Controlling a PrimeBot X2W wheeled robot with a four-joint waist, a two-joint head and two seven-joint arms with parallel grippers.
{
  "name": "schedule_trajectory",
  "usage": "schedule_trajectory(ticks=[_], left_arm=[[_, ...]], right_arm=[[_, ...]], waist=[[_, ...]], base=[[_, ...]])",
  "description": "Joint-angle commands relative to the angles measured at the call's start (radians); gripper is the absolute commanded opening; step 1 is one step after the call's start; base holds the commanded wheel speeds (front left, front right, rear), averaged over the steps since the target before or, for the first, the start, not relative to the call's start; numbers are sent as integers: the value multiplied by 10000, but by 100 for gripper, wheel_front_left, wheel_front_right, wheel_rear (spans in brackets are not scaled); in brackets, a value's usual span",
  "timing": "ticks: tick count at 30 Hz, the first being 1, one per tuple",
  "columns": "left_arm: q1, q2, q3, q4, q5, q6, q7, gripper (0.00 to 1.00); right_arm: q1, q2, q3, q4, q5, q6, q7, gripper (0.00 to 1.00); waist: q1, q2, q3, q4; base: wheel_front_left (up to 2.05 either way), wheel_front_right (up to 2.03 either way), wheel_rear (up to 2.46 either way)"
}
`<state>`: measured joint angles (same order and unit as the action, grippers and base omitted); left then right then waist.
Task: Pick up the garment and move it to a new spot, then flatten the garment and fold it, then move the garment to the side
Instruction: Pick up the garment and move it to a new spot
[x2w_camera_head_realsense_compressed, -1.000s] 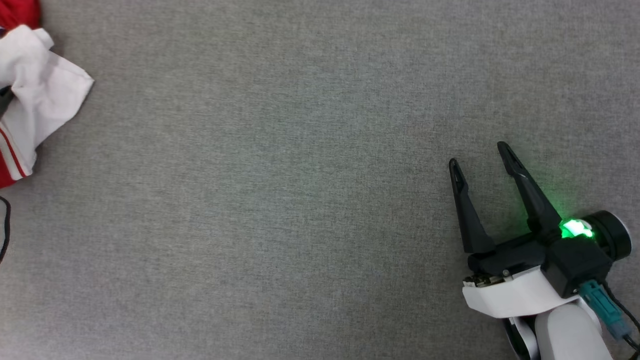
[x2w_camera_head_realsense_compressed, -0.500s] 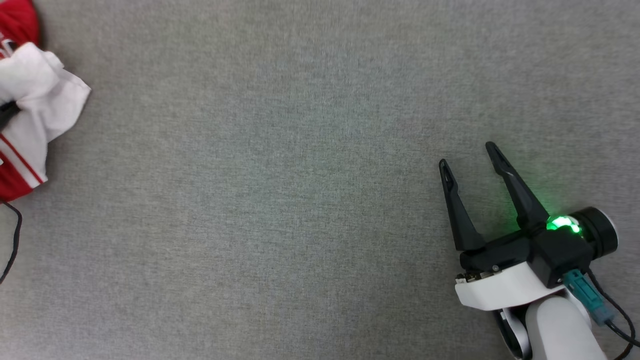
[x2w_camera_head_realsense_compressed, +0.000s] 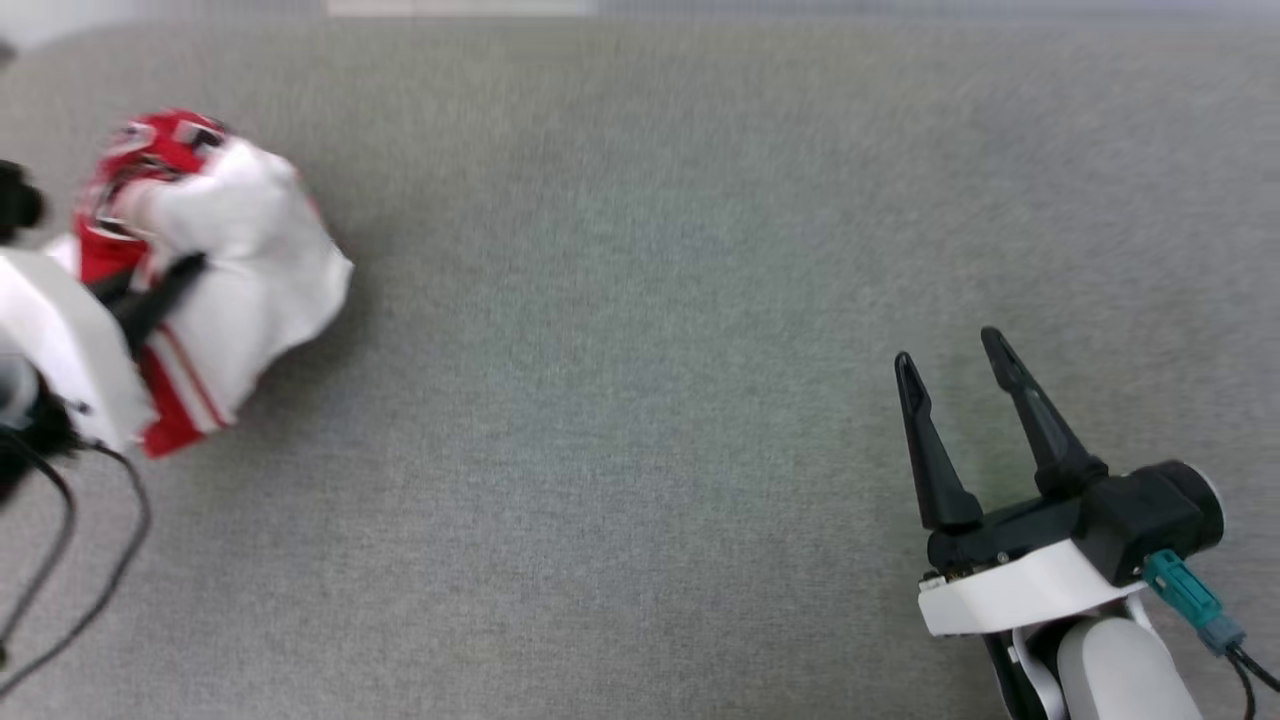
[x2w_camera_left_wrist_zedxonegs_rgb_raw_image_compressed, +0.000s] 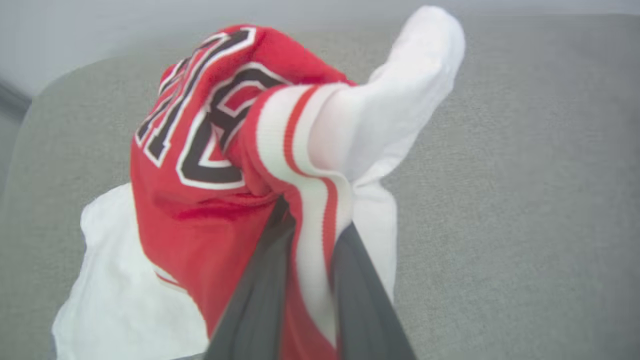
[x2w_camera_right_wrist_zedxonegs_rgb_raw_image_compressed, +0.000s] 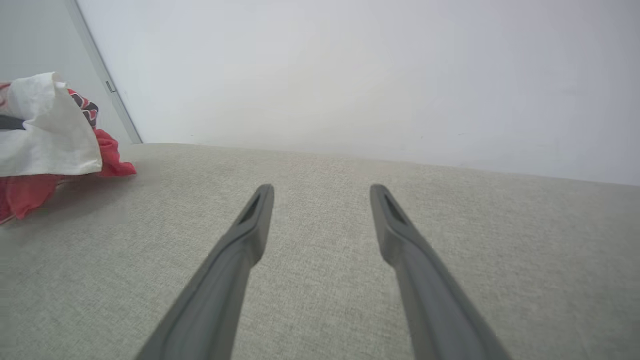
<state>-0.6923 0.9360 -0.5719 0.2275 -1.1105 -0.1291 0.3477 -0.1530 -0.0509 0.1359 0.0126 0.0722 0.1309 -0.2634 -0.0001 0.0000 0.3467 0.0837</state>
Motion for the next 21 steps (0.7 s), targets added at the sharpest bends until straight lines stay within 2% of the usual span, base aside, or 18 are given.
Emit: schedule_trajectory(ticks=[1,5,8,13,16,21], left_arm=[[140,-140,-75,-134,69,-13,-214,0],[471,-764,-737,-650,408,-11,-570,0],[717,-1405,-1120,-1068,612,268,-737,0],[875,-2668,-1695,-1541,831,908,-787,0],[674,-3620,-2067,-1426,1096,1292,-890,0],[253,-5074,-2895,-745,1611,1492,-823,0]], right_arm=[[131,10,14,41,107,-3,-21,100],[241,9,-121,139,187,-5,-21,100],[253,11,-232,108,217,-3,-21,100],[298,13,-488,3,218,-5,-21,100],[223,13,-546,-66,187,-3,-21,100],[52,15,-727,-270,240,-3,-21,100]], waist=[[1,0,-662,-283],[1,0,-1219,-564],[1,0,-1517,-827],[1,0,-1656,-1273],[1,0,-1592,-1599],[1,0,-1343,-2243]], base=[[0,0,0],[0,0,0],[0,0,0],[0,0,0],[0,0,0],[0,0,0]])
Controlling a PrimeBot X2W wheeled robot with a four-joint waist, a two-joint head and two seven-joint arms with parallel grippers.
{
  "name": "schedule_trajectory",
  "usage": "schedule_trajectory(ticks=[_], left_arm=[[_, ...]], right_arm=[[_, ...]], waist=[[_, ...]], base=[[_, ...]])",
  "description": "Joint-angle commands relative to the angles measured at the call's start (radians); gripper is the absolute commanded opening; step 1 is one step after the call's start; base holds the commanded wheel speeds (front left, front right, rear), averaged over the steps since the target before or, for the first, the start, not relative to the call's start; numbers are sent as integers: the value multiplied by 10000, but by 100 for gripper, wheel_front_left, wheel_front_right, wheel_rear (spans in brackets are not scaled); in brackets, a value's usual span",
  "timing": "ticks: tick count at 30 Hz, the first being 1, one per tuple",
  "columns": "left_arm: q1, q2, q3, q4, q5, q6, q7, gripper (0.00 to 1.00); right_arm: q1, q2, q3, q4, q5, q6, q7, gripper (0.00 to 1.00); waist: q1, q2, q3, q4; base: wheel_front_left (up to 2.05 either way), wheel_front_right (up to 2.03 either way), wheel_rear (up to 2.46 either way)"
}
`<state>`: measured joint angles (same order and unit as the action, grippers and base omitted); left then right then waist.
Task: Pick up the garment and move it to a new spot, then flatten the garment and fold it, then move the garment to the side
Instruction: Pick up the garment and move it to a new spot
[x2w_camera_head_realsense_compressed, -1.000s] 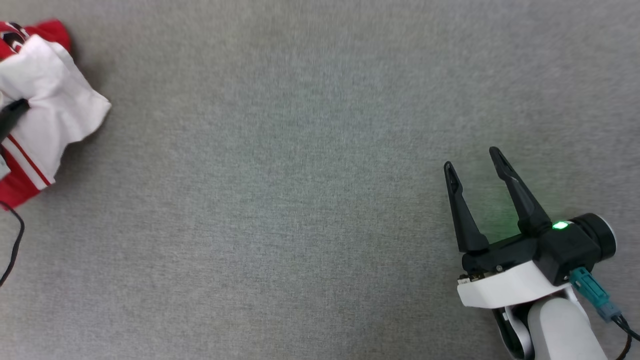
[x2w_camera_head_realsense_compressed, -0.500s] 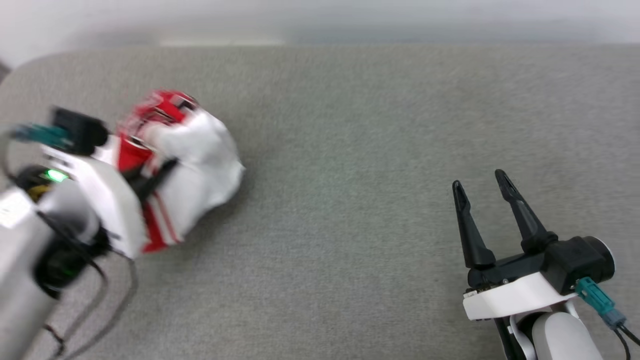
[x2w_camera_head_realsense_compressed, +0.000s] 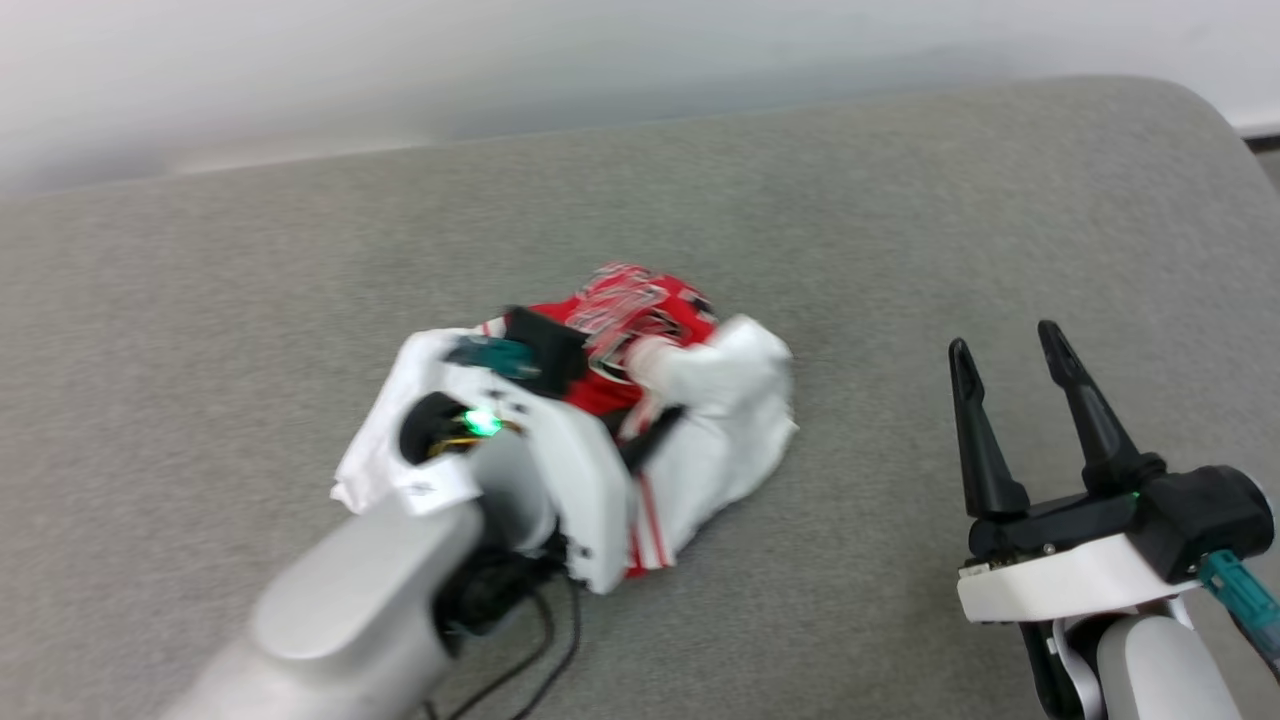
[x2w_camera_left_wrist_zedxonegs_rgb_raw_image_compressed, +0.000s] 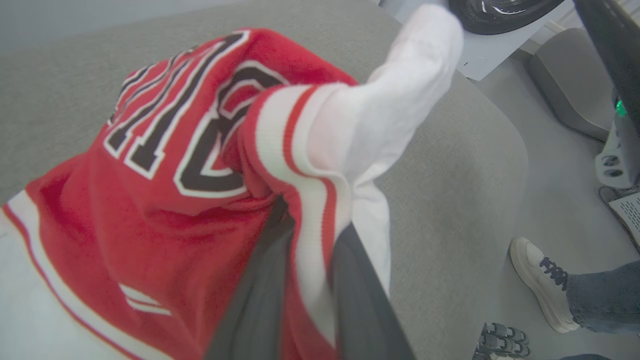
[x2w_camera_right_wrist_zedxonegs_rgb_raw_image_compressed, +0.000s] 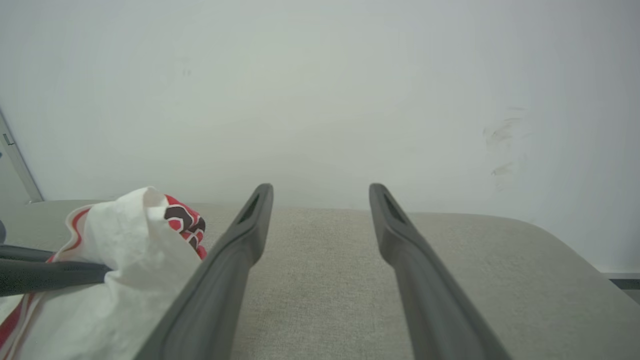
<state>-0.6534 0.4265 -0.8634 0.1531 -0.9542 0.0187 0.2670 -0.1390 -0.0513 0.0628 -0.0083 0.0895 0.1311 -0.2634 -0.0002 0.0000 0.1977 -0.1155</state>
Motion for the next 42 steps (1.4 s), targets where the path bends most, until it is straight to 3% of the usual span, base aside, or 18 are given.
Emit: schedule_trajectory(ticks=[1,7,8,9,17,27,35,39,42], left_arm=[[-241,-246,-182,165,228,20,-27,0],[-756,-1619,-950,1607,896,-92,-328,0],[-839,-1797,-1041,1859,1037,-103,-470,76],[-890,-1951,-1132,2157,1143,-130,-592,100],[-1188,-2463,-1160,3555,1593,-616,-2051,100],[-1228,-2001,-513,3446,1676,-717,-3860,100],[-282,-277,923,2655,1703,239,-5171,100],[872,711,2079,1494,1997,787,-5326,100],[2168,1069,3203,258,2404,1120,-5326,100]], right_arm=[[-116,17,-4,-103,98,-7,-21,100],[-279,19,-156,-303,220,-7,-21,100],[-290,19,-167,-323,248,-7,-21,100],[-295,19,-155,-341,247,-5,-22,100],[-88,19,-189,-178,189,-5,-21,100],[224,18,-267,180,-133,-5,-21,100],[475,18,-246,268,-253,-7,-22,100],[650,18,-332,200,-327,-7,-21,100],[737,16,-384,137,-393,-7,-22,100]], waist=[[2,0,214,-388],[2,0,589,-1064],[2,0,631,-1135],[2,0,665,-1194],[2,0,535,-968],[2,0,-401,121],[2,0,-1036,695],[2,0,-1129,870],[2,0,-1115,945]], base=[[0,0,0],[0,0,0],[0,0,0],[0,0,0],[0,0,0],[0,0,0],[0,0,0],[0,0,0],[0,0,0]])
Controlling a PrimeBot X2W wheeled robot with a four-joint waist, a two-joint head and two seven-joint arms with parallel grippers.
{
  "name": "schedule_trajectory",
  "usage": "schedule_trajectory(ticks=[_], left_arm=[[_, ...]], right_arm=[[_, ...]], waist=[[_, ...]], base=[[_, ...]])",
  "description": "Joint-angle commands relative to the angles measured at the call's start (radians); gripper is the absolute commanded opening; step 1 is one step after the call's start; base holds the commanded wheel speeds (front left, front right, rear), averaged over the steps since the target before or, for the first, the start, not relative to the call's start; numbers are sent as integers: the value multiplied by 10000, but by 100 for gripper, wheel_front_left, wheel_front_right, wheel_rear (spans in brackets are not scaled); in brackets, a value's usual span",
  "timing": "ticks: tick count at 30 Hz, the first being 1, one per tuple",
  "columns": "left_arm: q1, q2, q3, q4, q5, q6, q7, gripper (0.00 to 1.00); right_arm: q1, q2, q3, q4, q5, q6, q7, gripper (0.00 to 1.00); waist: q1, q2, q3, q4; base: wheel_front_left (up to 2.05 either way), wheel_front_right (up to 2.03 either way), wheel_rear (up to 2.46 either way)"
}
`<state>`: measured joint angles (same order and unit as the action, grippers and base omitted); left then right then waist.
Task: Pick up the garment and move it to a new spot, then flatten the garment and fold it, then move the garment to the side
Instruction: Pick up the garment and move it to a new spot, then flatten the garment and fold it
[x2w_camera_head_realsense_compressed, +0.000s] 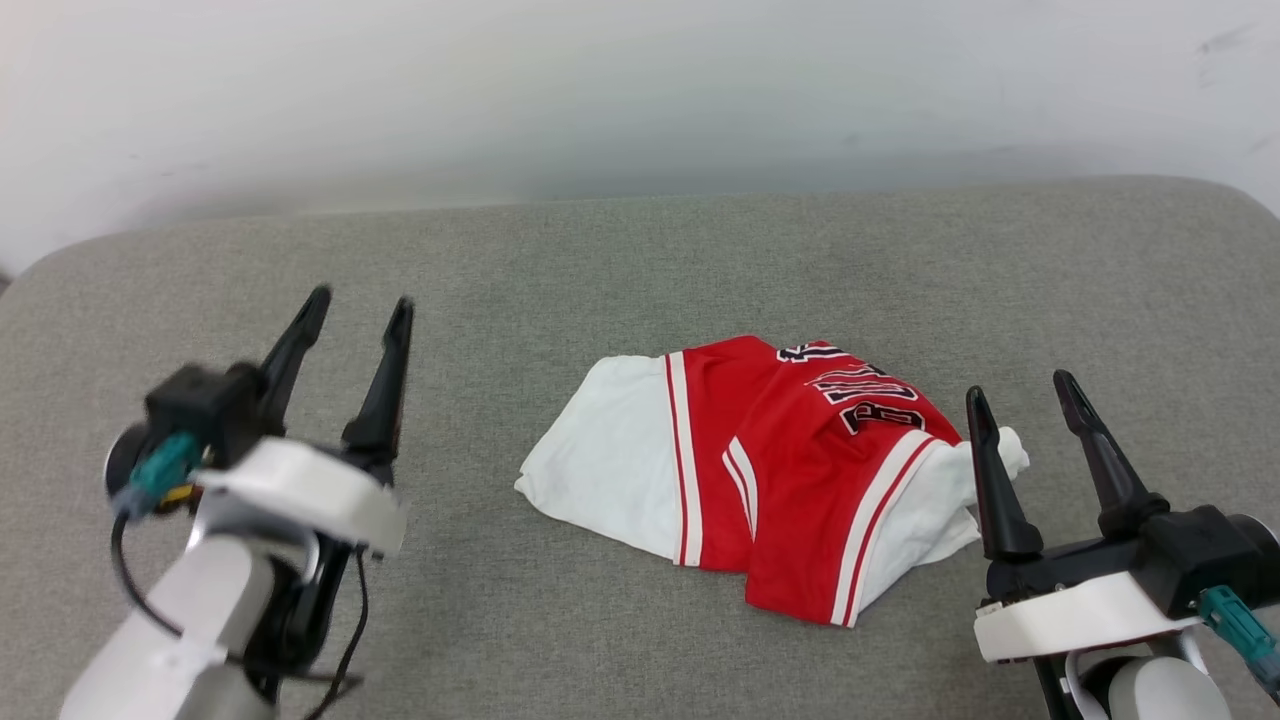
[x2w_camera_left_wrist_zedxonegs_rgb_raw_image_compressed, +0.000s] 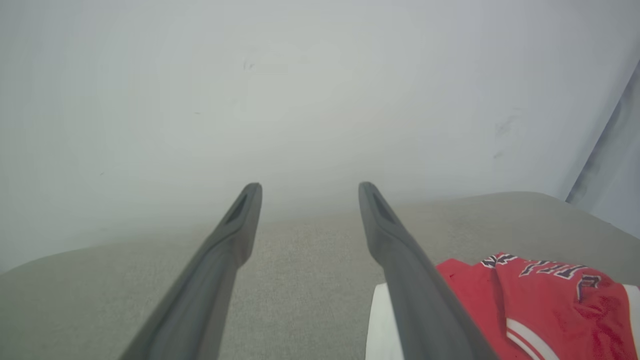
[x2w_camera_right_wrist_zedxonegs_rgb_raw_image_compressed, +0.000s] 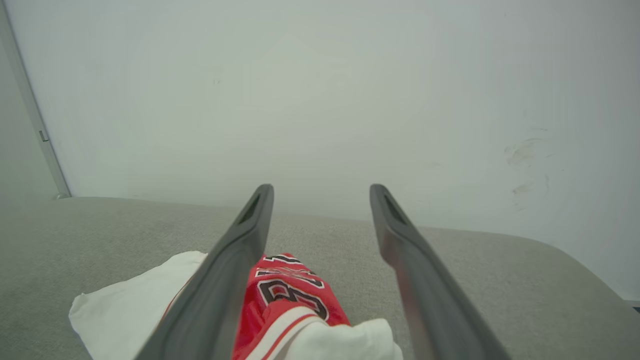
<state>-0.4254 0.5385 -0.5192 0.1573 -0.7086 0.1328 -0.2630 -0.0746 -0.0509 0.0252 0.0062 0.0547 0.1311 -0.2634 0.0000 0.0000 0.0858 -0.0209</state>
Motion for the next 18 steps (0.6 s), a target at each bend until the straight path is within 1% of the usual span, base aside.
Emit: schedule_trajectory(ticks=[1,2,3,6,11,13,16,18], left_arm=[[362,-10,139,-124,100,27,-18,100],[804,-18,486,-485,287,39,-20,100],[1940,-401,1373,-1190,749,-52,-22,100],[2771,-931,1985,-1576,1256,-244,-23,100],[3755,-1843,2586,-1905,2276,-645,-24,100],[4056,-2170,2722,-1889,2521,-831,-25,100],[4293,-2552,3017,-1821,2750,-1064,-25,100],[4424,-2781,3183,-1781,2718,-1294,-25,100]], right_arm=[[135,12,-20,-20,-51,-7,-21,100],[158,14,-39,-42,-65,-7,-21,100],[225,14,-129,-94,-104,-7,-21,100],[373,14,-193,-109,-123,-7,-21,100],[478,14,-191,-120,-51,-7,-21,100],[529,14,-169,-143,-17,-5,-21,100],[557,14,-141,-141,44,-7,-21,100],[532,13,-133,-152,59,-7,-21,100]], waist=[[0,0,8,21],[0,0,14,35],[0,0,11,91],[0,0,-51,136],[0,0,-164,113],[0,0,-176,95],[0,0,-189,62],[0,0,-173,41]], base=[[0,0,0],[0,0,0],[0,0,0],[0,0,0],[0,0,0],[0,0,0],[0,0,0],[0,0,0]])
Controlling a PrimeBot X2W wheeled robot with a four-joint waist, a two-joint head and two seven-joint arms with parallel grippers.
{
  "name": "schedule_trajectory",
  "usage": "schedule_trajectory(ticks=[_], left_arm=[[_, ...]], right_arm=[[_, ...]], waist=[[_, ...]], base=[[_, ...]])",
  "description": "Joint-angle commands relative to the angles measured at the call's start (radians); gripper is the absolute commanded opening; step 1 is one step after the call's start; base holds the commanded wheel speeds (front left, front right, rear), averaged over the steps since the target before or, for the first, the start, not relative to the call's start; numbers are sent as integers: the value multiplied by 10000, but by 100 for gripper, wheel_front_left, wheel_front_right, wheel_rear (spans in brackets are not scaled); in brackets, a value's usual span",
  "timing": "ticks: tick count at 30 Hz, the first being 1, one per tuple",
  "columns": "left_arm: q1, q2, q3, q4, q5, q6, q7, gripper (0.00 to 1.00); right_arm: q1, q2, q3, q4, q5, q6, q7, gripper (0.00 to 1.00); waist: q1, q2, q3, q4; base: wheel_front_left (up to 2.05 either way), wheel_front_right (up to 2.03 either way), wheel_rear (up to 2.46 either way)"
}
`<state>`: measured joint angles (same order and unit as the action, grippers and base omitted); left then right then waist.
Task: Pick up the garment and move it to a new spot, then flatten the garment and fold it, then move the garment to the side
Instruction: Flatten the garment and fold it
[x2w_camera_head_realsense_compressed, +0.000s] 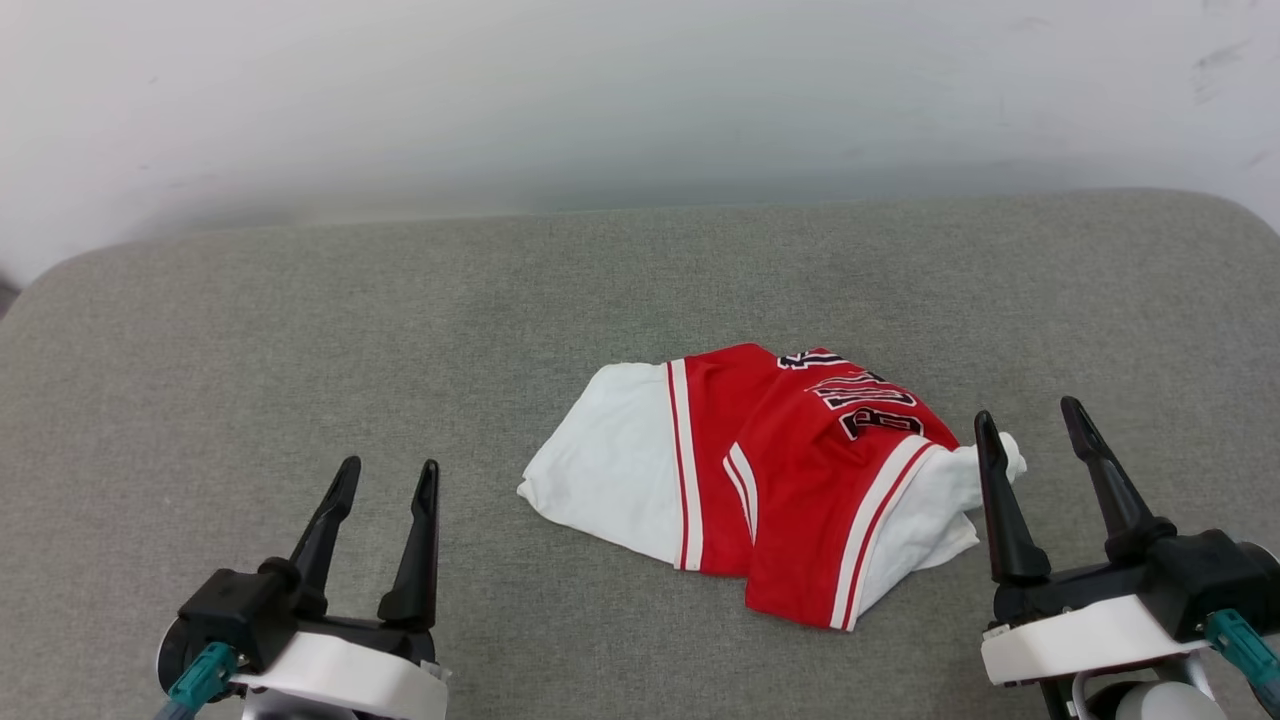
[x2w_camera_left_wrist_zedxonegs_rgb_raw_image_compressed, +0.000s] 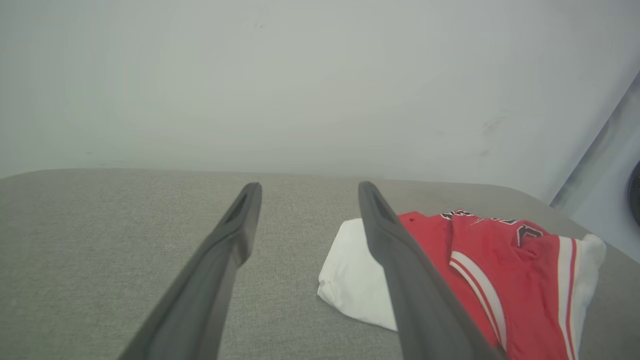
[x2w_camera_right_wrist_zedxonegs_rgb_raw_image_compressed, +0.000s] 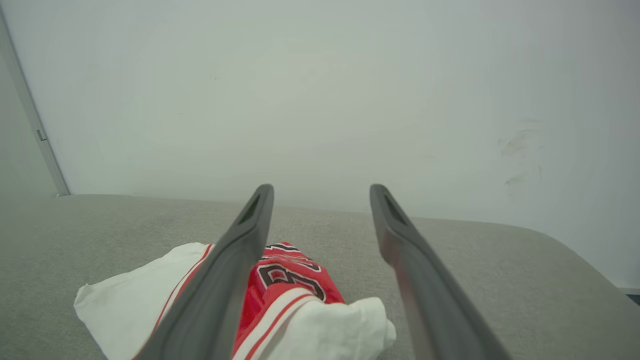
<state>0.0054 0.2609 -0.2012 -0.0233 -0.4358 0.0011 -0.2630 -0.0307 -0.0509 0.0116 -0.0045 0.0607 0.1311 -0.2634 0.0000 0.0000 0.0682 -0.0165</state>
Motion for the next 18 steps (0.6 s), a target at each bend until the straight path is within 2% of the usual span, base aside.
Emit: schedule_trajectory(ticks=[1,5,8,11,18], left_arm=[[115,-4,40,61,81,-85,-25,100],[-64,58,-42,291,282,-334,0,100],[-316,213,-356,357,265,-479,791,100],[-845,390,-528,106,134,-399,2143,100],[-2454,676,-1037,-616,-2,80,6077,100]], right_arm=[[80,13,1,-50,12,-7,-21,100],[106,14,23,-97,45,-7,-21,100],[102,14,54,-136,-22,-7,-20,100],[70,14,36,-202,-104,-7,-20,100],[-203,14,181,-310,-169,-7,-22,100]], waist=[[0,0,21,-12],[0,0,145,-69],[0,0,322,-133],[0,0,609,-154],[0,0,1451,-398]], base=[[0,0,0],[0,0,0],[0,0,0],[0,0,0],[0,0,0]])
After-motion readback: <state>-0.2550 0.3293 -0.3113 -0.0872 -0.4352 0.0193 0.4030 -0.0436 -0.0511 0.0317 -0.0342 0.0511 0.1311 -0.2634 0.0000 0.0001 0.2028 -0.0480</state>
